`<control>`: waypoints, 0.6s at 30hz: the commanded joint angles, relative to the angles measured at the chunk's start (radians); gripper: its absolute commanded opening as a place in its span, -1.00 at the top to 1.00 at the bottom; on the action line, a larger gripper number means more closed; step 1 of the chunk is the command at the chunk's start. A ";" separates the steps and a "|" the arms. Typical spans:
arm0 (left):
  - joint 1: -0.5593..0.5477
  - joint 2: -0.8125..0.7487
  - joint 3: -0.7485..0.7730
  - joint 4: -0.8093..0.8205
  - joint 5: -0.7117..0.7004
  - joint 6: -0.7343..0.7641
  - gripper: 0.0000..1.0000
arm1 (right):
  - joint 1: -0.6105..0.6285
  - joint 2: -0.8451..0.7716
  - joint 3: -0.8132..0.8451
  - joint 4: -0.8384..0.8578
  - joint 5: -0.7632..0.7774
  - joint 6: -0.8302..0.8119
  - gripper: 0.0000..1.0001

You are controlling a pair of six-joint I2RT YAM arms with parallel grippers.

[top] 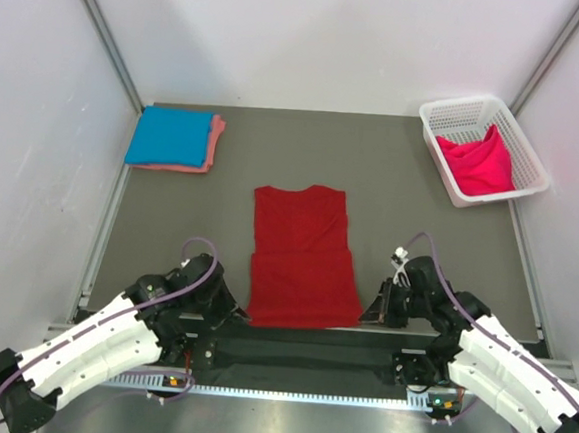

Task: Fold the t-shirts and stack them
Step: Fold the tshirt

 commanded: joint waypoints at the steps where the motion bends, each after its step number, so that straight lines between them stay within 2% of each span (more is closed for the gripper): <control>1: -0.002 0.042 0.118 -0.068 -0.072 0.017 1.00 | 0.011 0.040 0.141 -0.101 0.062 -0.031 1.00; 9: 0.014 0.283 0.377 -0.054 -0.259 0.152 1.00 | -0.058 0.311 0.479 -0.115 0.048 -0.144 1.00; 11: 0.041 0.373 0.462 -0.048 -0.273 0.233 1.00 | -0.096 0.369 0.546 -0.119 0.041 -0.190 1.00; 14: 0.121 0.489 0.563 -0.033 -0.259 0.348 1.00 | -0.143 0.475 0.660 -0.125 0.013 -0.239 1.00; 18: 0.323 0.596 0.627 0.042 -0.126 0.475 1.00 | -0.188 0.618 0.787 -0.124 -0.036 -0.282 1.00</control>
